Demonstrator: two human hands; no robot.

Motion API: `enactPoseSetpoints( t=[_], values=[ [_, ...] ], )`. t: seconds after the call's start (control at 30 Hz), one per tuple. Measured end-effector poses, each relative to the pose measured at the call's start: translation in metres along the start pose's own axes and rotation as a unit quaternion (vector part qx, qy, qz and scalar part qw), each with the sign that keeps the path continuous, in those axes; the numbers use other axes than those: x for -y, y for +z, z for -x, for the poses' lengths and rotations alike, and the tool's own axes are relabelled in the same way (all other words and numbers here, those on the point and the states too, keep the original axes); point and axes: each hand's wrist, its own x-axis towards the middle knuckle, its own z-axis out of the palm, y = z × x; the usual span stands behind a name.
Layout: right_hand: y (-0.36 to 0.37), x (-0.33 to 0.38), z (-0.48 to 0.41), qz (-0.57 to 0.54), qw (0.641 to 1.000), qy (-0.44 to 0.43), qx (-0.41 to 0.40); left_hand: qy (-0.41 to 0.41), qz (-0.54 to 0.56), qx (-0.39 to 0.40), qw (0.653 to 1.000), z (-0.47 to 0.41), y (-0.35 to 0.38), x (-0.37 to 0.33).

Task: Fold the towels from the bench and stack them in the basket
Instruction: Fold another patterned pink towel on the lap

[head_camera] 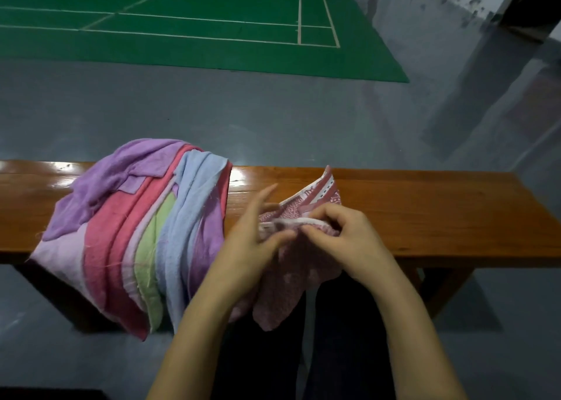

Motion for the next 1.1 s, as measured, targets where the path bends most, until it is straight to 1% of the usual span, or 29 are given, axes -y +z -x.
enactPoseSetpoints(
  t=[0.03, 0.07, 0.13, 0.2, 0.3, 0.43, 0.47, 0.5, 0.57, 0.6, 0.63, 0.7, 0.77, 0.87, 0.93, 1.03, 1.1],
  values=[
    [0.003, 0.003, 0.000, -0.018, 1.000, -0.009, 0.008, 0.015, 0.031, 0.034, 0.999, 0.002, 0.005, -0.004],
    [0.004, 0.005, 0.000, -0.034, 0.999, -0.014, 0.011, 0.034, 0.018, 0.044, 0.998, 0.003, 0.009, -0.004],
    [-0.001, 0.004, -0.001, -0.049, 0.999, -0.006, 0.022, 0.042, -0.046, 0.018, 0.998, 0.000, 0.007, -0.001],
    [-0.009, 0.001, 0.000, -0.038, 0.998, 0.022, 0.042, 0.037, -0.078, -0.003, 0.996, -0.003, 0.002, 0.003],
    [-0.023, -0.006, 0.001, -0.038, 0.996, 0.069, 0.031, 0.056, -0.131, -0.031, 0.989, -0.005, -0.003, 0.006],
    [-0.032, -0.010, 0.003, -0.027, 0.998, 0.060, 0.025, 0.024, -0.199, -0.091, 0.976, -0.008, -0.012, 0.014],
    [-0.031, -0.010, 0.003, -0.028, 0.998, 0.056, 0.026, 0.020, -0.205, -0.084, 0.975, -0.009, -0.009, 0.013],
    [-0.028, -0.010, 0.003, -0.030, 0.998, 0.049, 0.028, 0.025, -0.182, -0.061, 0.981, -0.009, -0.004, 0.008],
    [-0.019, -0.007, 0.001, -0.038, 0.999, 0.023, 0.031, 0.033, -0.090, 0.020, 0.995, -0.009, 0.010, -0.004],
    [-0.015, -0.007, 0.001, -0.041, 0.999, 0.009, 0.027, 0.041, -0.068, 0.051, 0.996, -0.009, 0.017, -0.008],
    [-0.012, -0.007, 0.001, -0.038, 0.999, -0.002, 0.019, 0.055, -0.082, 0.062, 0.993, -0.010, 0.022, -0.008],
    [-0.013, -0.009, 0.000, -0.015, 1.000, 0.004, 0.010, 0.072, -0.132, 0.035, 0.988, -0.012, 0.024, -0.005],
    [-0.020, -0.011, 0.002, 0.014, 0.999, 0.030, 0.009, 0.074, -0.139, 0.002, 0.987, -0.013, 0.018, 0.000],
    [-0.030, -0.017, 0.004, -0.005, 0.997, 0.078, 0.020, 0.076, -0.152, -0.024, 0.985, -0.013, 0.008, 0.004],
    [-0.033, -0.023, 0.006, -0.017, 0.995, 0.092, 0.031, 0.070, -0.173, -0.049, 0.981, -0.012, 0.001, 0.007],
    [-0.039, -0.030, 0.008, 0.009, 0.991, 0.121, 0.054, 0.050, -0.214, -0.089, 0.972, -0.010, -0.013, 0.015],
    [-0.037, -0.033, 0.008, 0.021, 0.988, 0.137, 0.065, 0.044, -0.220, -0.096, 0.970, -0.009, -0.018, 0.018]
  ],
)
